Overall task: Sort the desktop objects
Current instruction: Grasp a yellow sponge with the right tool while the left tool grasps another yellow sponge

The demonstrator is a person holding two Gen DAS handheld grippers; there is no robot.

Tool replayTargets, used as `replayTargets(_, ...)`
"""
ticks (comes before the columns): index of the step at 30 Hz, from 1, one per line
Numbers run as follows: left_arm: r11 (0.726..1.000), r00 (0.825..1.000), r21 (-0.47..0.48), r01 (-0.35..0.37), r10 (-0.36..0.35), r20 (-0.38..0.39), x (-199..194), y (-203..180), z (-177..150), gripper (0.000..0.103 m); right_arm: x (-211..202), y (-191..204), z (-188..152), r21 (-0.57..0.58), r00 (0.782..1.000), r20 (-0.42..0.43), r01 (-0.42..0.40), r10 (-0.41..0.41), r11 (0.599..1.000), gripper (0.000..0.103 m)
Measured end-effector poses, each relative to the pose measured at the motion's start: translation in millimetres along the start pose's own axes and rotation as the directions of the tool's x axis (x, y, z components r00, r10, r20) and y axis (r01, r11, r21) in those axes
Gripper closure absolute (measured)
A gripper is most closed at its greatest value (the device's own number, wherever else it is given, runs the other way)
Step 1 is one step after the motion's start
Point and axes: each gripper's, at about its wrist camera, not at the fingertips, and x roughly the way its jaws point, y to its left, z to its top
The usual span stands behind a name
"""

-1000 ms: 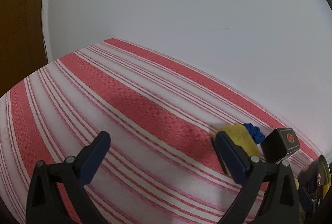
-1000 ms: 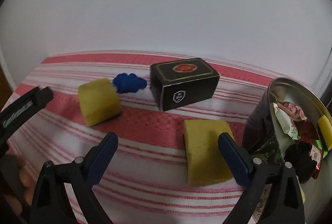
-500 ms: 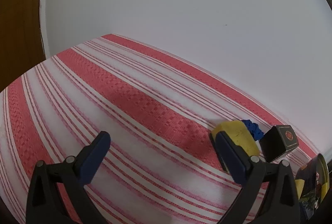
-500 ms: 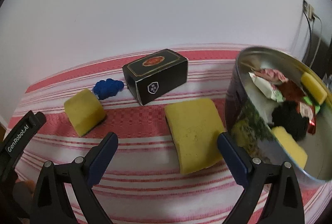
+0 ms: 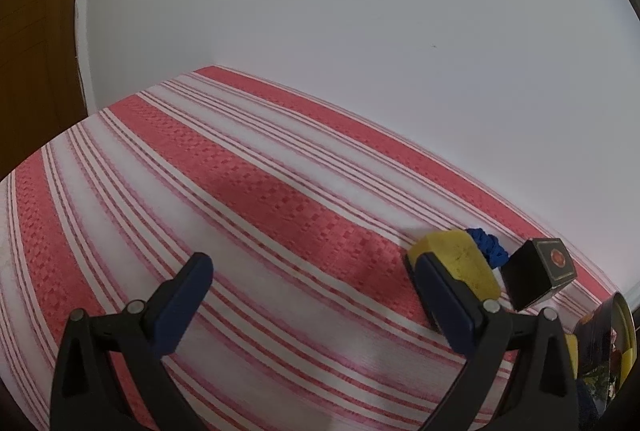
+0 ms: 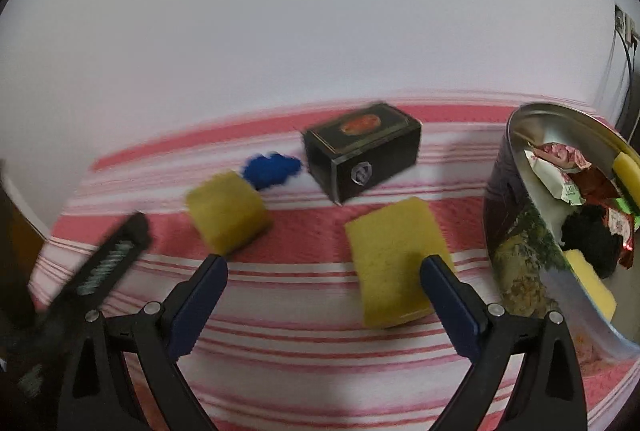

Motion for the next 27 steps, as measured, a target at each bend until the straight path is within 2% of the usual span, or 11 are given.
replayTargets(2,1.000,1.000,-0.008,-0.003,0.003,0.003,-0.3,1.8,0.4,0.001,-8.2,0.1,-1.7,-0.023,1.000,0.027,0.012,-0.012,1.000,0.004)
replayTargets(5,1.000,1.000,-0.003,-0.004,0.004,0.005,-1.5,0.3,0.1,0.001,-8.5,-4.7,-0.8,-0.074,0.994,0.050,0.101,-0.097,0.992,0.004)
replayTargets(9,1.000,1.000,0.028,-0.011,0.010,0.020,-3.3,-2.7,0.1,0.001,5.8,-22.5,3.6,-0.073,0.996,-0.011,0.085,-0.086,0.994,0.004)
replayTargets(13,0.999,1.000,0.032,-0.009,0.008,0.017,-3.1,-4.5,-0.2,0.001,21.3,-21.0,5.7,-0.121,0.990,-0.034,0.129,-0.134,0.984,0.005)
replayTargets(18,0.999,1.000,0.035,-0.012,0.011,0.026,-2.1,-2.0,1.7,0.001,55.8,-12.2,9.8,-0.195,0.968,-0.133,0.185,-0.213,0.963,0.005)
replayTargets(21,0.998,0.999,0.061,-0.014,0.012,0.034,-3.4,-4.4,2.4,0.001,54.0,-15.1,7.7,-0.189,0.974,-0.130,0.160,-0.187,0.969,0.006)
replayTargets(22,0.998,0.999,0.068,-0.010,0.007,0.034,-4.9,-6.7,1.5,0.001,52.0,-14.3,6.3,-0.209,0.976,-0.127,0.150,-0.179,0.966,0.009)
replayTargets(23,0.997,0.999,0.078,-0.003,0.001,0.032,-4.3,-6.6,2.2,0.001,50.4,-13.9,5.6,-0.224,0.976,-0.123,0.152,-0.182,0.963,0.017)
replayTargets(25,0.995,1.000,0.096,0.004,-0.007,0.027,-3.8,-8.6,1.9,0.001,43.5,-17.8,5.7,-0.232,0.977,-0.113,0.154,-0.184,0.960,0.037)
replayTargets(26,0.995,1.000,0.101,0.003,-0.006,0.025,-3.4,-9.0,1.6,0.001,39.2,-22.0,6.5,-0.224,0.980,-0.106,0.141,-0.168,0.964,0.050)
replayTargets(27,0.995,1.000,0.103,0.004,-0.006,0.024,-3.4,-9.3,1.5,0.001,35.4,-27.2,7.5,-0.215,0.983,-0.104,0.124,-0.148,0.969,0.050)
